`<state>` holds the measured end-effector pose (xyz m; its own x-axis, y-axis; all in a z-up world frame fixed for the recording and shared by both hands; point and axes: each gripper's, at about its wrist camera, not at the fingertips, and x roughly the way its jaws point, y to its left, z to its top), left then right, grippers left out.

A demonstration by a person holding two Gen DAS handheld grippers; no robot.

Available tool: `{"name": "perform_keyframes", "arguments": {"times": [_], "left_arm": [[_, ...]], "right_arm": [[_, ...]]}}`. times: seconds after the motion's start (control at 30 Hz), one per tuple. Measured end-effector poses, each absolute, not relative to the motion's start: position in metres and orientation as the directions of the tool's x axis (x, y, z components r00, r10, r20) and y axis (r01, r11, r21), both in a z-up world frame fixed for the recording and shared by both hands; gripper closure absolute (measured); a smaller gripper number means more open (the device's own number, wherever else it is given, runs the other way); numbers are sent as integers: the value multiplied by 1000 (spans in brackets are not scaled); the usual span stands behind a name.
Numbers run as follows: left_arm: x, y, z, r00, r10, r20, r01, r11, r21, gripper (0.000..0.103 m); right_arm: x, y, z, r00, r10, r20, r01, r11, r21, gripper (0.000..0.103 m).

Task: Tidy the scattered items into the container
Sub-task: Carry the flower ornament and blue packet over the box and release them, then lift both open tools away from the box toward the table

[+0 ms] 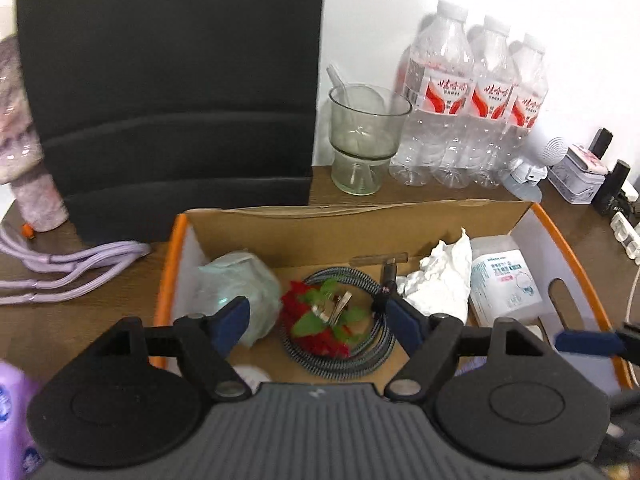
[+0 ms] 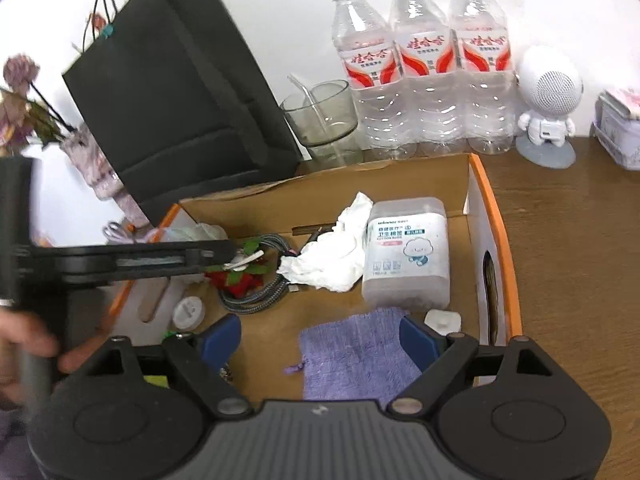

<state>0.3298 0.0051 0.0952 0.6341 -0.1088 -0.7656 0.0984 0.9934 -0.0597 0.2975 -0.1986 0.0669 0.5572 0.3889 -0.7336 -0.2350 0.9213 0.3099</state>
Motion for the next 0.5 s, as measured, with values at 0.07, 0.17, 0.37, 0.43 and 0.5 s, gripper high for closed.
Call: {"name": "perform_keyframes", "arguments": {"times": [0.07,0.17,0.37,0.43,0.5], "left_arm": [[322,11,102,621,-107,-777,91,994,-64,19],[302,20,111,630,-72,-774,52,997,-51,18],[219,23,132,810,16,-586,-33,999,-18,7],[176,21,135,909,43,-415,-46,999,2,1],[139,19,135,953,44,-300,-40,999,21,1]], "right_arm": [[302,-193,68,543,356,-760,-239,934,267,17],[298,-190,77,543,334,-770,-234,941,242,17],[247,-188,110,665,315,-677,-271,947,174,17],[218,-189,120,768,255,-587,-261,962,77,17],[185,-194,125,839,253,-482,-268,963,38,16]]}}
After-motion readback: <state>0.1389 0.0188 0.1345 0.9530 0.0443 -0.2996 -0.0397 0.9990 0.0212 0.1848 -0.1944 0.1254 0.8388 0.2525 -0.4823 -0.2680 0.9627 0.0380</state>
